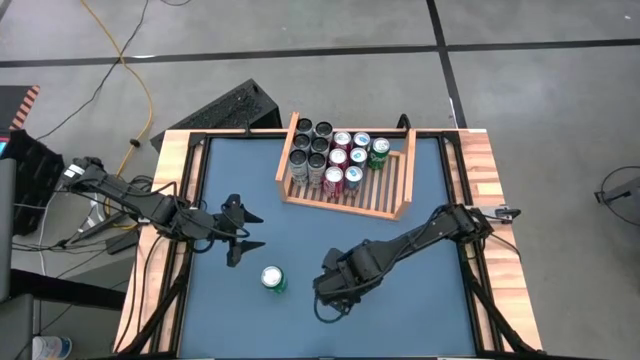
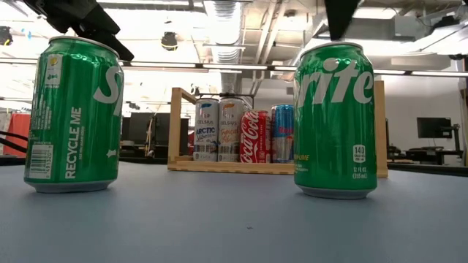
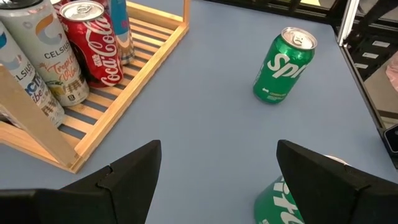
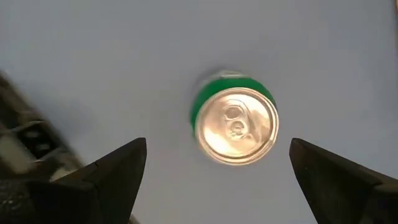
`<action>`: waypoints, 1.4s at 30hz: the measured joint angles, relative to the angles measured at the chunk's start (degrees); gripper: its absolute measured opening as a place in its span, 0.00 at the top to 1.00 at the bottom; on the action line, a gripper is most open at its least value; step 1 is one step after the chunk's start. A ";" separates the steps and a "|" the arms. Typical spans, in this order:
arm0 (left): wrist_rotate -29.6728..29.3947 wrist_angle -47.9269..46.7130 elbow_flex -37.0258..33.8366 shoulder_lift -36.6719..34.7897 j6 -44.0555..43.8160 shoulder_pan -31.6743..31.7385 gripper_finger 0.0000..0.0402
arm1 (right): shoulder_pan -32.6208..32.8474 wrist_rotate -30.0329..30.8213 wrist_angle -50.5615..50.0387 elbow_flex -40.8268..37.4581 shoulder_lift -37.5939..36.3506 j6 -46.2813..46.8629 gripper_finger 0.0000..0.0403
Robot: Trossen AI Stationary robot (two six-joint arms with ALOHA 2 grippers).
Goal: Place canned beverage on shelf
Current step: Put the green soda can on the shelf aligned with the other green soda can
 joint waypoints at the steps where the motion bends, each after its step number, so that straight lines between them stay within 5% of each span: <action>1: 0.00 0.01 0.00 0.00 0.00 -0.02 0.24 | 0.00 0.00 0.13 -1.24 0.00 0.00 0.05; 42: 0.92 -0.19 0.00 0.00 1.05 -0.01 0.24 | -3.02 -1.17 7.90 -12.02 0.00 1.28 0.05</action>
